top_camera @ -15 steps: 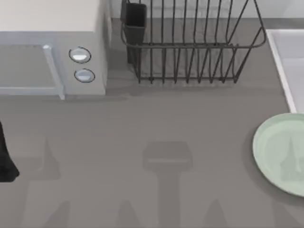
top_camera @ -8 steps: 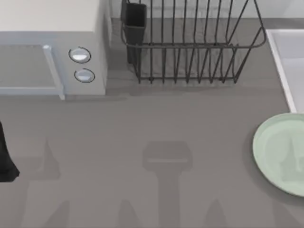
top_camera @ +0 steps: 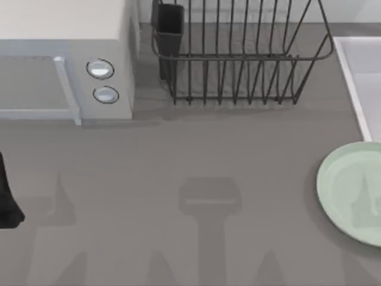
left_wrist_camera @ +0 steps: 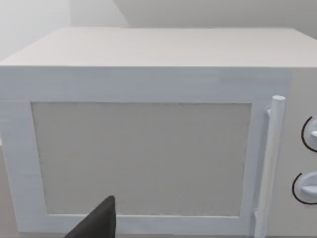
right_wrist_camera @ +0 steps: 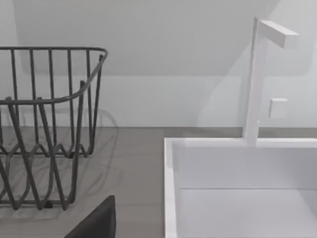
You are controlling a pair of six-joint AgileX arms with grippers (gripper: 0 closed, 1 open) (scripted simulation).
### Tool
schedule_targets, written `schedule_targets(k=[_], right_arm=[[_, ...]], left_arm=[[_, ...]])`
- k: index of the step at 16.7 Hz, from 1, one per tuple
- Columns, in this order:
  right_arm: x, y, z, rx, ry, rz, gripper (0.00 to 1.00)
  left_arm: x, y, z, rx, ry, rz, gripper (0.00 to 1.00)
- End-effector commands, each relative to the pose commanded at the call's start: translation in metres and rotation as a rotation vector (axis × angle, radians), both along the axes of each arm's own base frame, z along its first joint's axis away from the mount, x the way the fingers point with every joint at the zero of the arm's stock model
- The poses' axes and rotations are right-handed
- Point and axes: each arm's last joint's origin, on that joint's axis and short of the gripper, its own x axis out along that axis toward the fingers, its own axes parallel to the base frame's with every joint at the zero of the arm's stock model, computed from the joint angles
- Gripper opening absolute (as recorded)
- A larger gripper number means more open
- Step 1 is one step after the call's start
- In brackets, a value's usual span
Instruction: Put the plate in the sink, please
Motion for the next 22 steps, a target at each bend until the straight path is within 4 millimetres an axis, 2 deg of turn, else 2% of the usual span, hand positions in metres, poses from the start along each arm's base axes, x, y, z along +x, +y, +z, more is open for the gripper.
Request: schedule_targets(k=[10,15,18,22], right_arm=[[0.000,0.000,0.002,0.003,0.009,0.003,1.00],[0.006,0.006,0.033,0.049,0.188,0.048,1.00],[0.024,0.014,0.059,0.084,0.400,0.081,1.00],[0.071,0.034,0.085,0.110,0.751,0.103,1.00]], left_arm=[[0.000,0.000,0.000,0.000,0.000,0.000,1.00],[0.000,0.000,0.000,0.000,0.000,0.000,1.00],[0.000,0.000,0.000,0.000,0.000,0.000,1.00],[0.000,0.000,0.000,0.000,0.000,0.000,1.00]])
